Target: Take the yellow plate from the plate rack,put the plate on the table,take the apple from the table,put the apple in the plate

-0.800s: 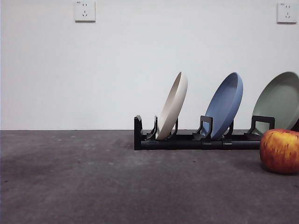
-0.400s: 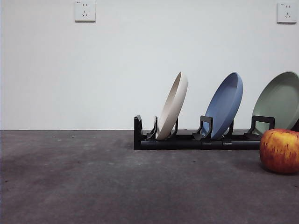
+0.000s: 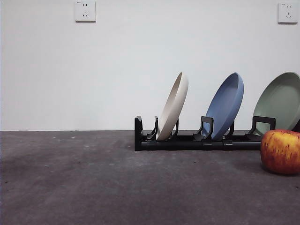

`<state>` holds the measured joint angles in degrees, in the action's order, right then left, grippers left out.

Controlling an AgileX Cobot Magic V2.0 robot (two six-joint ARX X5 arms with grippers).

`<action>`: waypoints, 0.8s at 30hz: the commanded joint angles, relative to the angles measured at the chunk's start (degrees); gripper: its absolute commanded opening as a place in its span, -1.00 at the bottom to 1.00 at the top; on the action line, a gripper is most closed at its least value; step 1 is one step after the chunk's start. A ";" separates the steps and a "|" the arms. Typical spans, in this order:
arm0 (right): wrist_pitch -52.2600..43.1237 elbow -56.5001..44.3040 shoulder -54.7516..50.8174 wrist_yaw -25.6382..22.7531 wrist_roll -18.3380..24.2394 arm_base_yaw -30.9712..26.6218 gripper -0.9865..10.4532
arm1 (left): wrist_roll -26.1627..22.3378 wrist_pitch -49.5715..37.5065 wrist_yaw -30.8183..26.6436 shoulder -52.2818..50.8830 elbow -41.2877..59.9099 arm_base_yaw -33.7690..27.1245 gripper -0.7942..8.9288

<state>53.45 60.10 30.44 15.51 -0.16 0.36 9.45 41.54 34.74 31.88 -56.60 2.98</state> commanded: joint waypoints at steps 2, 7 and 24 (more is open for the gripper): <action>0.31 0.20 0.37 0.22 0.17 0.04 0.23 | -0.74 0.00 0.24 0.26 -0.09 0.31 0.52; 0.59 0.20 0.74 0.20 0.17 0.04 0.23 | -1.11 0.52 0.24 0.92 -0.09 1.31 0.52; 0.74 0.20 1.29 0.77 0.17 0.04 0.23 | -2.86 -1.03 3.21 8.28 -0.17 4.72 0.52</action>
<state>54.41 60.10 31.68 16.03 -0.16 0.36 7.81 41.06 37.63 39.62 -56.69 7.42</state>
